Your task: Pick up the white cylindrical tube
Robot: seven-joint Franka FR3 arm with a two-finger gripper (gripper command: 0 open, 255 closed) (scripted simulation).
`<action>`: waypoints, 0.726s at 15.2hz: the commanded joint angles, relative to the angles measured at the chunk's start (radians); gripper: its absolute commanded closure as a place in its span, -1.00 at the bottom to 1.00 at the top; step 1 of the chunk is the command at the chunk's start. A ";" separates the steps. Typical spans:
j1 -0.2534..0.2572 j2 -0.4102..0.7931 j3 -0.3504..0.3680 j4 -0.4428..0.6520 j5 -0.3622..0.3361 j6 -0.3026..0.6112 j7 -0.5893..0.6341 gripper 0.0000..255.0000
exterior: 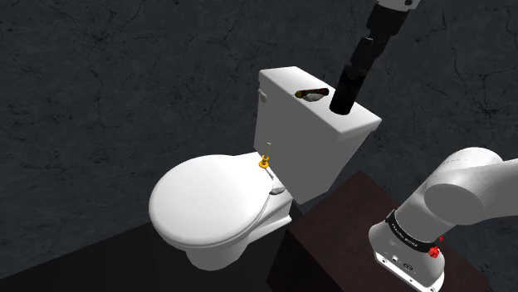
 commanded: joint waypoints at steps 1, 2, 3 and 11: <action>0.000 0.000 0.000 0.000 0.000 0.000 0.000 -1.00; -0.029 -0.041 0.032 -0.051 -0.039 0.094 0.062 -1.00; -0.061 -0.080 0.066 -0.102 -0.079 0.186 0.126 -1.00; -0.376 -0.290 0.332 -0.368 -0.361 0.706 0.620 -1.00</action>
